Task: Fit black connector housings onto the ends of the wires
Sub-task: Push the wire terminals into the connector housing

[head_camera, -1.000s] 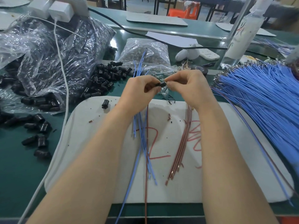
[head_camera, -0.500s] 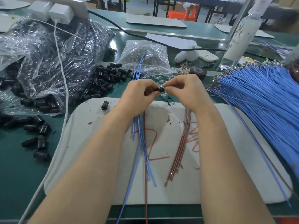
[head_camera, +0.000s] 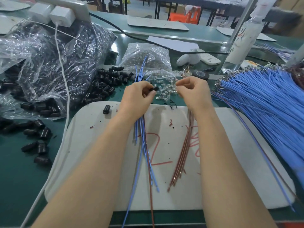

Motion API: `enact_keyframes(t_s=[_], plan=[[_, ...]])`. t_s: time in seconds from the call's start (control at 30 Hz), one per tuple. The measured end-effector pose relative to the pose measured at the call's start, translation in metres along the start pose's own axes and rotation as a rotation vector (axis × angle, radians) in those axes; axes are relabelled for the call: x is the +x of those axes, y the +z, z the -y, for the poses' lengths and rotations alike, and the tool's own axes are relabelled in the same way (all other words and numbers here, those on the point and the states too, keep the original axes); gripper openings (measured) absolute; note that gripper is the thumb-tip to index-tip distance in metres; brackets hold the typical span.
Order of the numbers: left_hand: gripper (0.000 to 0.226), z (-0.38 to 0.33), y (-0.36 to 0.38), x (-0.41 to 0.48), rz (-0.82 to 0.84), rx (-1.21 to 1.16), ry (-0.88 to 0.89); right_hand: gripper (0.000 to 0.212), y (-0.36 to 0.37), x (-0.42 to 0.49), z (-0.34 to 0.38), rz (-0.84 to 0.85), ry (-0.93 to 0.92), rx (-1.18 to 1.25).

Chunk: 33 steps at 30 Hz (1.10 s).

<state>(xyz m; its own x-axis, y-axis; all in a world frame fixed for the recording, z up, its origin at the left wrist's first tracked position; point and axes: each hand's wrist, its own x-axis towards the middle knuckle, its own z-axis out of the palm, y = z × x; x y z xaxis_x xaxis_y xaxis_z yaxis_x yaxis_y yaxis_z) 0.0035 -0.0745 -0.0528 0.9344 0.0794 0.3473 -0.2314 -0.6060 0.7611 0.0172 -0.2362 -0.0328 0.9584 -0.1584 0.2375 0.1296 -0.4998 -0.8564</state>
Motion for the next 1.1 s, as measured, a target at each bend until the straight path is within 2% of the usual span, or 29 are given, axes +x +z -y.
enact_keyframes(t_s=[0.07, 0.13, 0.27, 0.37, 0.47, 0.57, 0.73, 0.83, 0.97, 1.1], plan=[[0.015, 0.002, -0.002, 0.001, -0.086, -0.022, -0.037, 0.016, 0.003, 0.000, -0.004, -0.050, 0.017, -0.094], [0.017, 0.002, -0.003, 0.002, -0.136, -0.037, -0.069, 0.023, 0.008, -0.003, -0.006, -0.036, 0.008, -0.202], [0.017, 0.000, -0.005, 0.002, -0.175, -0.132, -0.141, 0.032, 0.014, -0.008, -0.002, 0.090, -0.033, -0.307], [0.008, 0.000, -0.007, 0.005, -0.151, -0.344, -0.256, 0.029, 0.014, -0.009, -0.001, 0.149, -0.051, -0.329], [0.016, -0.001, -0.010, 0.012, -0.132, -0.512, -0.360, 0.029, 0.011, -0.004, 0.000, 0.043, -0.034, -0.286], [0.019, -0.009, -0.014, 0.029, -0.077, -0.561, -0.431, 0.033, 0.016, 0.012, 0.000, -0.016, -0.013, -0.302], [0.015, -0.023, -0.006, 0.052, -0.044, -0.683, -0.475, 0.041, 0.037, 0.039, 0.003, 0.210, 0.035, -0.520], [0.013, -0.021, 0.002, 0.058, -0.017, -0.716, -0.490, 0.039, 0.043, 0.040, 0.004, 0.337, -0.027, -0.693], [0.013, -0.011, 0.004, 0.066, -0.002, -0.726, -0.522, 0.043, 0.029, 0.039, 0.009, 0.423, 0.013, -0.576], [0.017, -0.008, 0.009, 0.077, 0.093, -0.717, -0.638, 0.044, 0.011, 0.053, 0.012, 0.260, 0.064, -0.514]])
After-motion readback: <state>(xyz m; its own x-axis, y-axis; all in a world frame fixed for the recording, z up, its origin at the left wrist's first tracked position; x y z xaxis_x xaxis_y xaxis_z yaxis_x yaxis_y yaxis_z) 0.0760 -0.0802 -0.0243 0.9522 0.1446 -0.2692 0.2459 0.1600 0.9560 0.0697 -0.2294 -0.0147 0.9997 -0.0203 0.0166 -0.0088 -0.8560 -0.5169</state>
